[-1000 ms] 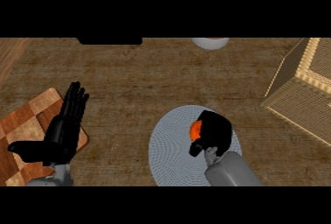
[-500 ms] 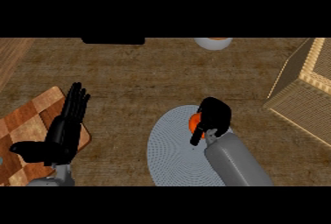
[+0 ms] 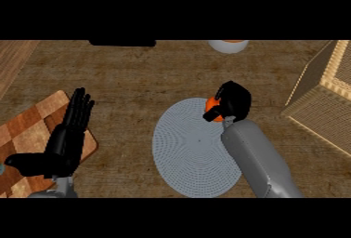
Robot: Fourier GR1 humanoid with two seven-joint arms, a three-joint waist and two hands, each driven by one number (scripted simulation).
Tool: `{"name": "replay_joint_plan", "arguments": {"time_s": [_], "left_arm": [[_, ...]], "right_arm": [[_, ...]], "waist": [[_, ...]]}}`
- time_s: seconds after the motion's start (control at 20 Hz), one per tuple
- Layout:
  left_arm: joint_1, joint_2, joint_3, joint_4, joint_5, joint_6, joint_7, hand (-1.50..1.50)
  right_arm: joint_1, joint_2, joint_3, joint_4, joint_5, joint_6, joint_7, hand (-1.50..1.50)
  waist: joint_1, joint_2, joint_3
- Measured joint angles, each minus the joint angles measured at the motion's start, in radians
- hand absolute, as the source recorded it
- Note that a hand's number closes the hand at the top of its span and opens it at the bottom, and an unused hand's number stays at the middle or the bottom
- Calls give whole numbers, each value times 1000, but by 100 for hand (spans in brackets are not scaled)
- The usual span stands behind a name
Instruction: Pick the squash from the placemat and place it in the basket
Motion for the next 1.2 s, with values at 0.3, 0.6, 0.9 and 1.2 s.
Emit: {"name": "replay_joint_plan", "arguments": {"time_s": [0.3,0.6,0.9,1.2], "left_arm": [[11,-13,-3,-1,-16,18,0,0],[16,-18,2,-4,-24,26,10,0],[15,-19,11,-5,-22,19,9,0],[9,-22,15,-6,-23,18,16,0]], "right_arm": [[-35,9,3,-155,31,-126,14,150],[-36,11,33,-435,104,-68,123,150],[-8,-3,-2,-653,163,66,224,150],[47,-66,-59,-756,212,203,257,150]], "waist": [[-25,-1,2],[-38,-4,2],[-38,-2,2],[-40,-2,2]]}}
